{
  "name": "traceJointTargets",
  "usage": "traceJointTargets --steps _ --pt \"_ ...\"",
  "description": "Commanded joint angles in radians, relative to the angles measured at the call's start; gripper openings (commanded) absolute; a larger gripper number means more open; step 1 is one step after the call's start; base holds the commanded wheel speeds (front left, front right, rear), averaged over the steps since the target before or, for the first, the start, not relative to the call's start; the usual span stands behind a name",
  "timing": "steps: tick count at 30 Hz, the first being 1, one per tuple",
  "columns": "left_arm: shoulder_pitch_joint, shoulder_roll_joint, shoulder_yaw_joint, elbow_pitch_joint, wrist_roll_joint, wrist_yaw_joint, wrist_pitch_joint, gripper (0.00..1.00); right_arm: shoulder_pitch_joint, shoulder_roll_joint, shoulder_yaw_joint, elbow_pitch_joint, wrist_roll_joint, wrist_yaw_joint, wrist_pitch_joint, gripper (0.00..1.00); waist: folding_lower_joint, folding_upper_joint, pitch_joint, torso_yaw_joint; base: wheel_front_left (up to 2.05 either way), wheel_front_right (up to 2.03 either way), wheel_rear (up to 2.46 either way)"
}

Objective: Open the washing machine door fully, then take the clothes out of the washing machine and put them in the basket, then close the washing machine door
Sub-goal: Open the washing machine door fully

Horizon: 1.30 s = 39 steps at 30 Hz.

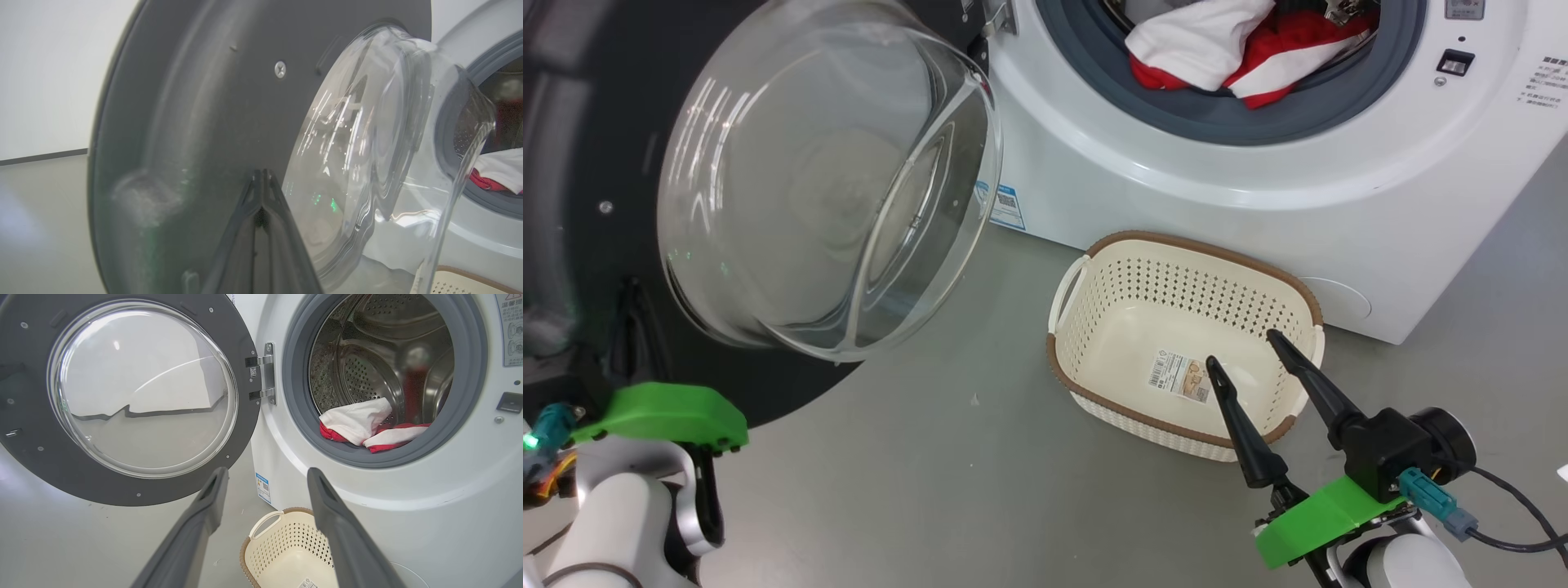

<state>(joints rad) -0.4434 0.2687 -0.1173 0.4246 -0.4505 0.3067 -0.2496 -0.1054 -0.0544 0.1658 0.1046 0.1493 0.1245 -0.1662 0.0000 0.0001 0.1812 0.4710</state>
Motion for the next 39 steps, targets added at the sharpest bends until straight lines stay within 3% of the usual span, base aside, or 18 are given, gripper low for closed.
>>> traceJointTargets --steps 1,14,39 --pt "-0.044 0.051 0.062 0.001 -0.003 0.003 -0.010 0.00 -0.006 0.004 0.018 -0.032 -0.015 0.006 0.001 1.00 0.0000 -0.0001 0.003 0.000 0.00 0.00 0.00" --pt "-0.067 0.023 0.183 0.041 0.053 -0.023 -0.012 0.00 -0.006 0.004 0.013 -0.054 -0.032 0.006 0.022 1.00 0.0000 -0.0001 0.025 -0.011 0.00 0.00 0.00" --pt "-0.104 -0.032 0.406 0.130 0.196 -0.145 -0.012 0.00 -0.020 0.004 0.018 -0.061 -0.034 0.006 0.027 1.00 0.0000 -0.0001 0.040 -0.034 0.00 0.00 0.00"
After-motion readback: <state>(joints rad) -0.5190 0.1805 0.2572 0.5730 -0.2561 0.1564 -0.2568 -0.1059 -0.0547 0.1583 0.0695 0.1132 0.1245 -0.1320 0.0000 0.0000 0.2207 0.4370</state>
